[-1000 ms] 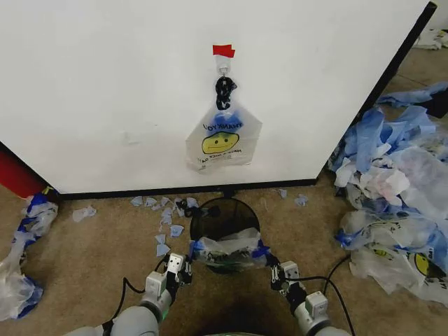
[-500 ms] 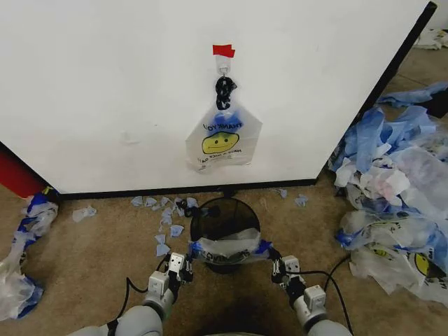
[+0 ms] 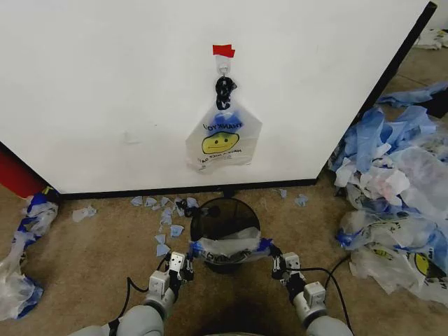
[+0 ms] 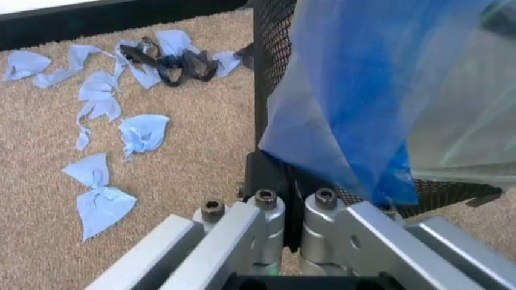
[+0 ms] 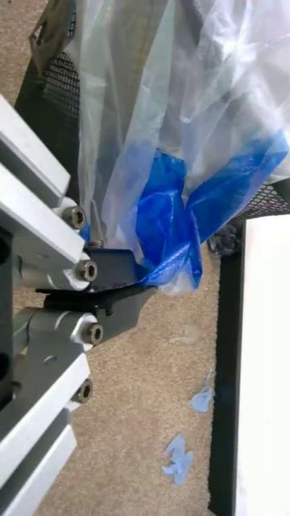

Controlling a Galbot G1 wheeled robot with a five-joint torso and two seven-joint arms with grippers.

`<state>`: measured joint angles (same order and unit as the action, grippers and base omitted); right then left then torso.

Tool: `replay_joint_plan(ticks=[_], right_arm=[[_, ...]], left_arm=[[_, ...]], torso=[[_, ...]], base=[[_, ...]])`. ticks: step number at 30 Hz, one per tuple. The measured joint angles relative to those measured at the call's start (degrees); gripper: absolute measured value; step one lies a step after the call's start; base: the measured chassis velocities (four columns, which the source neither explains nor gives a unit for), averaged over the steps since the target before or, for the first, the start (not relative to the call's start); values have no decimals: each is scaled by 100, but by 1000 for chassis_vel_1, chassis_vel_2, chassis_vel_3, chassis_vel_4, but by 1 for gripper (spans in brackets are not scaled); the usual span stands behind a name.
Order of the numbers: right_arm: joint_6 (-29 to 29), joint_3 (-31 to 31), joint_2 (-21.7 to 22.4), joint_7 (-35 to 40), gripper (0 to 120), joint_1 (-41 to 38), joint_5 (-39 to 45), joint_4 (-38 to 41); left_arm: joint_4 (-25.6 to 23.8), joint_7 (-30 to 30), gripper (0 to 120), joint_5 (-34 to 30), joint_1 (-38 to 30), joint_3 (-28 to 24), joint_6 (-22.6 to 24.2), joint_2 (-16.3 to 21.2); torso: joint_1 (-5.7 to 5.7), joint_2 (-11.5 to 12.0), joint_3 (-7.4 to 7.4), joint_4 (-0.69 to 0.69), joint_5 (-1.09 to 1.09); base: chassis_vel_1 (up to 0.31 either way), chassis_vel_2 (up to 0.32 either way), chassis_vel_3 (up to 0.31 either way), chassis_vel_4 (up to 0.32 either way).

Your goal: Pick up the garbage bag from the wall and place it over the trash bin.

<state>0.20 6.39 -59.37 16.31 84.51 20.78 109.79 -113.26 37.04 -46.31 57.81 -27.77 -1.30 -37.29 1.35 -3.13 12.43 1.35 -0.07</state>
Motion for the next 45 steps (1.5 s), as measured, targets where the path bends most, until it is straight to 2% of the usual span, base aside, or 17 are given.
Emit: replay_joint_plan(ticks=[4,6,7,8,16,18,21,23,25,28,31,35,45], right_arm=[[0,-17,-16,128,0,5,-42,-1],[-1,-9,-5,147,1,24,-57,18],[-5,5,6,150,7,44,-68,47],[-5,5,6,150,7,44,-68,47],[-51,93,91,142,39,207,-76,275],[-61,100,96,143,43,228,-79,301],[-70,113,111,145,53,283,-100,345],[-75,132,127,145,66,336,-119,382],[-76,146,135,145,69,370,-125,403],[-74,185,148,140,79,476,-152,467],[-49,217,140,115,94,589,-206,531],[-29,250,124,80,100,689,-255,589],[13,484,146,-14,100,1013,-331,923]], left_arm=[[-11,-17,0,52,18,3,30,1],[-28,-22,8,72,24,3,49,14],[-47,-22,13,77,28,6,61,21],[-47,-22,13,77,28,6,61,21],[-211,12,47,83,119,52,132,122],[-236,17,50,84,153,64,138,141],[-306,31,59,96,274,112,150,198],[-367,37,72,118,409,172,158,252],[-399,38,74,140,501,219,160,292],[-454,39,86,194,747,385,161,369],[-470,38,98,262,897,476,153,362],[-481,35,100,316,981,526,138,345],[-609,28,100,477,1205,776,122,489]], torso=[[0,0,0,0,0],[0,0,0,0,0],[0,0,0,0,0],[0,0,0,0,0],[0,0,0,0,0],[0,0,0,0,0],[0,0,0,0,0],[0,0,0,0,0],[0,0,0,0,0],[0,0,0,0,0],[0,0,0,0,0],[0,0,0,0,-1],[0,0,0,0,0]], base=[[0,0,0,0],[0,0,0,0],[0,0,0,0],[0,0,0,0],[0,0,0,0],[0,0,0,0],[0,0,0,0],[0,0,0,0],[0,0,0,0],[0,0,0,0],[0,0,0,0],[0,0,0,0],[0,0,0,0]])
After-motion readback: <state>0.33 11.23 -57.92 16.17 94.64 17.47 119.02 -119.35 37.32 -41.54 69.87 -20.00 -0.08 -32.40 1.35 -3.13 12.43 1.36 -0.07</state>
